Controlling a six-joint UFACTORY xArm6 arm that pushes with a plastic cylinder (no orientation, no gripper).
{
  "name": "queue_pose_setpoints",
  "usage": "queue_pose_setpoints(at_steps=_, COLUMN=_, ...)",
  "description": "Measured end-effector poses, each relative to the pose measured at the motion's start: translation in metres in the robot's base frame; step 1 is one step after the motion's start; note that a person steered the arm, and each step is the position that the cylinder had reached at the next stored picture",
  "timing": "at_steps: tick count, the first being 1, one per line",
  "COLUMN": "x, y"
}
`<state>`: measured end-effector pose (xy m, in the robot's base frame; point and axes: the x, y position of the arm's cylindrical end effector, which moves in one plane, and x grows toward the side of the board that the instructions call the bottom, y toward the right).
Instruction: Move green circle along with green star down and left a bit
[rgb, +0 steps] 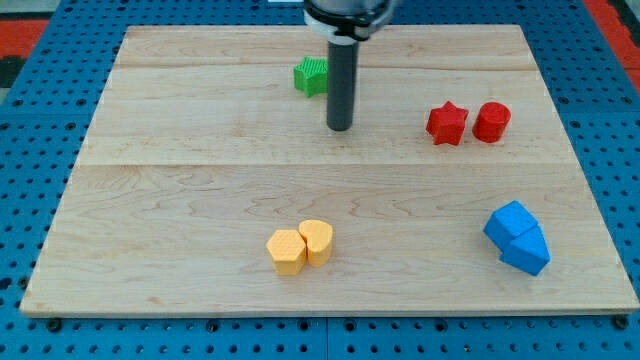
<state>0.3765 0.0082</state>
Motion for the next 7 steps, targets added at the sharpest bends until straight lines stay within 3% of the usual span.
queue_pose_setpoints(at_steps=5, x=-0.019, y=0.002)
queue_pose_setpoints(at_steps=6, x=-0.04, y=0.019)
queue_pose_setpoints(at_steps=7, x=-0.064, y=0.091)
